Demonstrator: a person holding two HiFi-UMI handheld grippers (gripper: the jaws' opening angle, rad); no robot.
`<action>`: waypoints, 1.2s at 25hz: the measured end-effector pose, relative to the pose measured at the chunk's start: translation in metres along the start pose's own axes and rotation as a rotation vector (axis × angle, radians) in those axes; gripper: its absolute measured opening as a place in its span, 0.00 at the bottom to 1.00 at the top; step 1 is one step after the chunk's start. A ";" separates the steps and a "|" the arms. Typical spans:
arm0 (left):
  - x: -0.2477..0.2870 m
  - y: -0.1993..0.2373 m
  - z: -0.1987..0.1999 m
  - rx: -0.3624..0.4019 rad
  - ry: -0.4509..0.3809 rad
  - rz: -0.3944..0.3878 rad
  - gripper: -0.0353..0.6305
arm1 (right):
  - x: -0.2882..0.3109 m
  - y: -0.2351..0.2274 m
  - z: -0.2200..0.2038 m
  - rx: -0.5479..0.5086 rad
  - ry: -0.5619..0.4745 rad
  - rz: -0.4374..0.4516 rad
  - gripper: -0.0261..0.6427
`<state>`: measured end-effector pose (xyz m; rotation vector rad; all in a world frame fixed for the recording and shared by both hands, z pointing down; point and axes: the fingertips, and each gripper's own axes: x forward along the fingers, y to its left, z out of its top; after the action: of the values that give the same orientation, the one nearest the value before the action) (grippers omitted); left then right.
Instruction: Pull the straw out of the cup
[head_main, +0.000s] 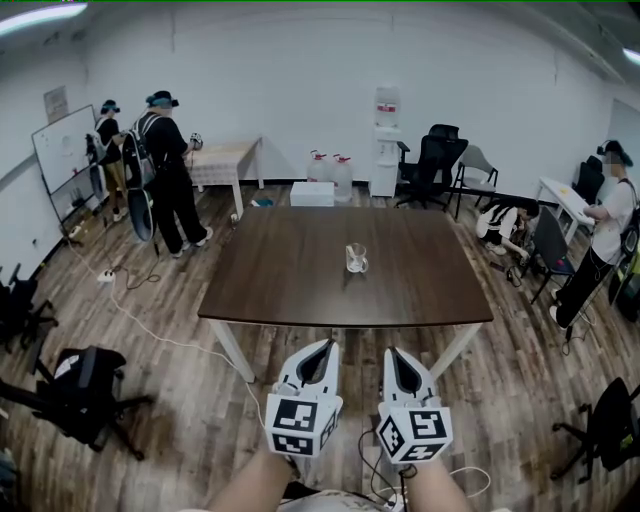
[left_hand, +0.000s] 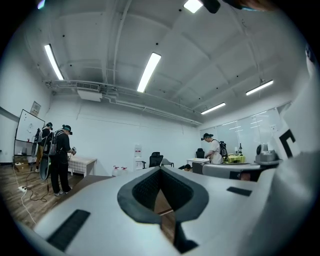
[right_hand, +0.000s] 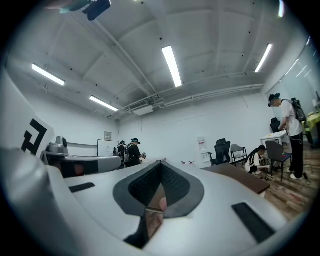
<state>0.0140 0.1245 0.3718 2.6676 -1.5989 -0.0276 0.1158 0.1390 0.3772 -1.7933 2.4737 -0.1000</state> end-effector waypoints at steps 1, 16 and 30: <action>0.002 -0.002 -0.002 0.000 0.001 0.005 0.06 | 0.001 -0.003 -0.002 0.000 0.004 0.007 0.06; 0.068 0.014 -0.019 -0.025 -0.006 0.028 0.06 | 0.057 -0.041 -0.023 -0.010 0.040 0.032 0.06; 0.196 0.105 -0.035 -0.058 0.023 -0.014 0.06 | 0.204 -0.073 -0.042 -0.005 0.063 -0.015 0.06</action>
<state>0.0149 -0.0968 0.4110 2.6259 -1.5482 -0.0435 0.1171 -0.0776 0.4208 -1.8383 2.5056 -0.1547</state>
